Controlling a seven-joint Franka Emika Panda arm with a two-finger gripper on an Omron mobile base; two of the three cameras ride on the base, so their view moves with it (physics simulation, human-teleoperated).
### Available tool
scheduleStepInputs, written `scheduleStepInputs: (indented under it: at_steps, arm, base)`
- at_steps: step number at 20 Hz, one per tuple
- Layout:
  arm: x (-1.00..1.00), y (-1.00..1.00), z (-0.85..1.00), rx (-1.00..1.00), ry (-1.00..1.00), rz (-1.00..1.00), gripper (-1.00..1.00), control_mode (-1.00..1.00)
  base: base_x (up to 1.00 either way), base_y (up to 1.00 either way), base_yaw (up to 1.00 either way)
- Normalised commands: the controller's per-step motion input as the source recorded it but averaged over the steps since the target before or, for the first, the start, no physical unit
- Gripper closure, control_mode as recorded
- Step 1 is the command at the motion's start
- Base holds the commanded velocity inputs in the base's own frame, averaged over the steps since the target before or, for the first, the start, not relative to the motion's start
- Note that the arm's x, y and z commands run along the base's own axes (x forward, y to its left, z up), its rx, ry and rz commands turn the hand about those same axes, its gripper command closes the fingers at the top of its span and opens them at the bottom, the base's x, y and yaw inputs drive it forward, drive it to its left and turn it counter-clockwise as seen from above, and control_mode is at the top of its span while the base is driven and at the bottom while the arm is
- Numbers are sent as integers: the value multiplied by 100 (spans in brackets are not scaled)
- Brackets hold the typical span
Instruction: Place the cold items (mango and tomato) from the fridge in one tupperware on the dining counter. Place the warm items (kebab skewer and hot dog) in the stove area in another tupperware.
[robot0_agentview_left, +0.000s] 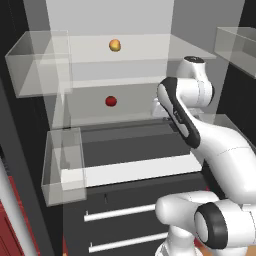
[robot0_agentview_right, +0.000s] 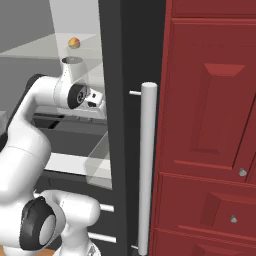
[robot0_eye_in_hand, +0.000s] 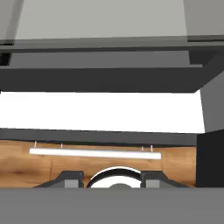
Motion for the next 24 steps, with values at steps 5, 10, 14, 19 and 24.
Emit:
scheduleStepInputs:
  at_steps: [5, 10, 14, 19, 24]
  arm:
    - [-7, 37, 0, -12, -10, 2, -100, -100]
    - [19, 100, -1, -31, -3, 0, -100, -100]
    - [13, 13, -8, 0, -6, 5, -100, -100]
    - [63, 33, 1, 4, 0, 0, -100, -100]
    - [69, 43, 1, 1, 1, 0, -100, -100]
  base:
    - [0, 0, 0]
    - [0, 0, 0]
    - [0, 0, 0]
    - [0, 0, 0]
    - [0, 0, 0]
